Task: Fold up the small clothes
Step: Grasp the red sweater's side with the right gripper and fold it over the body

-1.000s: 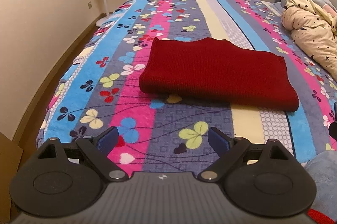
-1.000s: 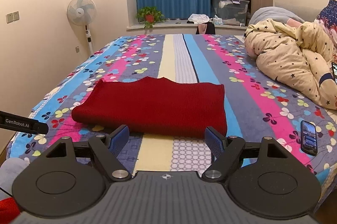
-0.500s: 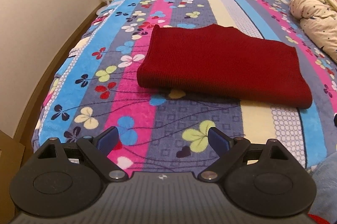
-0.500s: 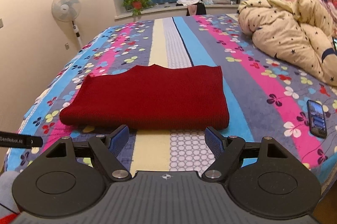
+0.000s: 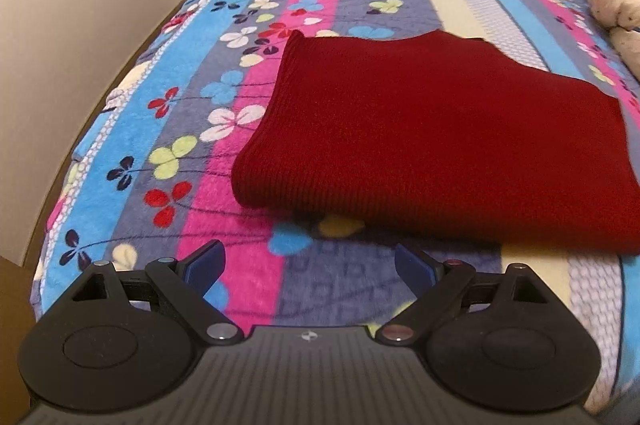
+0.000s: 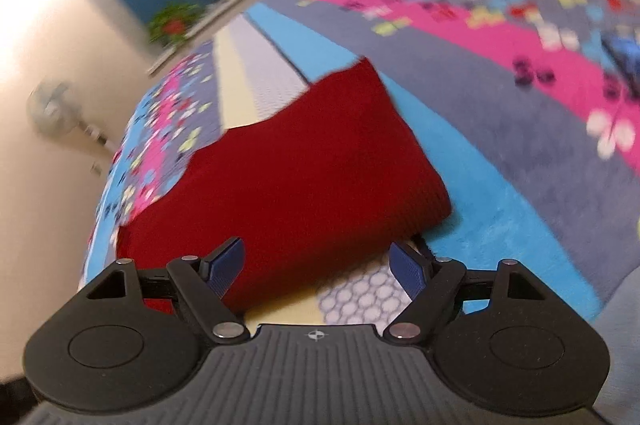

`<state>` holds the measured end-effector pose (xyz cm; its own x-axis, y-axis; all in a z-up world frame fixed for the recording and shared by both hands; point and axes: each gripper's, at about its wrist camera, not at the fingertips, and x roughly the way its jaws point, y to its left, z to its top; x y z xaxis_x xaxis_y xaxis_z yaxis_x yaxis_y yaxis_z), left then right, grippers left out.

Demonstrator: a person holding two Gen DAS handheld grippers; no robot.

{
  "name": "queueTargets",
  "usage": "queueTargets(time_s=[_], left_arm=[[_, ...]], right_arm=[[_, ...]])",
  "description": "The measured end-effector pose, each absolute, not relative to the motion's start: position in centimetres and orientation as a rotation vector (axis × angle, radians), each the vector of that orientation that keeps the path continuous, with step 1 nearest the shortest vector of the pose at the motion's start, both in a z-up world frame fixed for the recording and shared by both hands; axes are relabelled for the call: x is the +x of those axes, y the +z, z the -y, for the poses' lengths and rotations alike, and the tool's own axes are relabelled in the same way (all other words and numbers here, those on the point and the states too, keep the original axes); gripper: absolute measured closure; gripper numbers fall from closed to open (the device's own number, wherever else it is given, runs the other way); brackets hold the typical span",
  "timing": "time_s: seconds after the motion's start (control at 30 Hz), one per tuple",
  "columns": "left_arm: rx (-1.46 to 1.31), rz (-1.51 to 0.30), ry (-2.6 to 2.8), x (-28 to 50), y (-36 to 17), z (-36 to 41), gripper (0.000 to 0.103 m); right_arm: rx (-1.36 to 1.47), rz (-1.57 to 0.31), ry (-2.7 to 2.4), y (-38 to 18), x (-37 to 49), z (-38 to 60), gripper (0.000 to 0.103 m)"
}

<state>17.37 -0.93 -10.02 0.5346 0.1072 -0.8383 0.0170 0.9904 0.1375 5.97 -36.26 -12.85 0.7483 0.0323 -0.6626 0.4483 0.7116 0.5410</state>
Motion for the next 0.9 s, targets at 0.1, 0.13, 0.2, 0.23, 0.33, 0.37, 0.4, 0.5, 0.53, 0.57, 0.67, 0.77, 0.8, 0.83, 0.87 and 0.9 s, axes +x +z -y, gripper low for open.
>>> queueTargets(time_s=[0.1,0.13,0.2,0.23,0.33,0.37,0.4,0.5,0.53,0.57,0.67,0.77,0.8,0.83,0.87,0.9], left_arm=[[0.131,-1.022,0.07,19.0,-11.1,0.8,0.009],[0.134,-1.027,0.076,19.5,-11.4,0.7,0.009],[0.134,-1.037,0.084,20.1,-12.0,0.4,0.009],[0.132,-1.043,0.088,20.4,-12.3,0.2,0.009],[0.121,-1.063,0.104,21.1,-13.1,-0.3,0.009],[0.117,-1.07,0.107,21.3,-13.4,-0.6,0.009],[0.115,-1.074,0.11,21.5,-13.6,-0.7,0.009],[0.105,-1.079,0.119,21.8,-14.0,-1.4,0.009],[0.101,-1.08,0.123,21.9,-14.0,-1.6,0.009],[0.096,-1.081,0.125,22.0,-14.1,-1.8,0.009],[0.088,-1.082,0.133,22.3,-14.2,-2.4,0.009],[0.075,-1.079,0.148,22.4,-14.2,-3.2,0.009],[0.074,-1.076,0.161,22.5,-14.3,-3.6,0.009],[0.076,-1.07,0.182,22.7,-14.4,-4.1,0.009],[0.076,-1.059,0.215,22.9,-14.4,-4.8,0.009],[0.07,-1.046,0.263,23.2,-14.4,-5.8,0.009]], right_arm=[[0.926,-0.752,-0.238,-16.6,8.1,38.5,0.021],[0.972,-0.774,-0.25,-17.8,8.7,39.1,0.021],[1.035,-0.799,-0.321,-19.8,9.8,40.2,0.021],[1.055,-0.807,-0.346,-20.8,10.3,40.7,0.021],[1.146,-0.785,-0.373,-22.7,11.2,41.6,0.009],[1.213,-0.749,-0.361,-23.1,11.3,41.9,0.001],[1.253,-0.733,-0.374,-23.2,11.6,42.1,0.001],[1.291,-0.664,-0.389,-23.1,12.2,42.6,0.017],[1.249,-0.672,-0.41,-22.7,12.7,42.6,0.045],[1.239,-0.684,-0.424,-22.7,12.9,42.7,0.075],[1.242,-0.655,-0.409,-22.2,13.1,43.1,0.086],[1.137,-0.662,-0.419,-20.2,13.8,43.4,0.088],[1.119,-0.668,-0.419,-19.8,13.8,43.3,0.088],[1.105,-0.686,-0.425,-19.7,14.2,43.3,0.088],[1.082,-0.724,-0.441,-20.1,14.5,43.5,0.088],[1.057,-0.758,-0.451,-20.5,14.9,43.5,0.087]])
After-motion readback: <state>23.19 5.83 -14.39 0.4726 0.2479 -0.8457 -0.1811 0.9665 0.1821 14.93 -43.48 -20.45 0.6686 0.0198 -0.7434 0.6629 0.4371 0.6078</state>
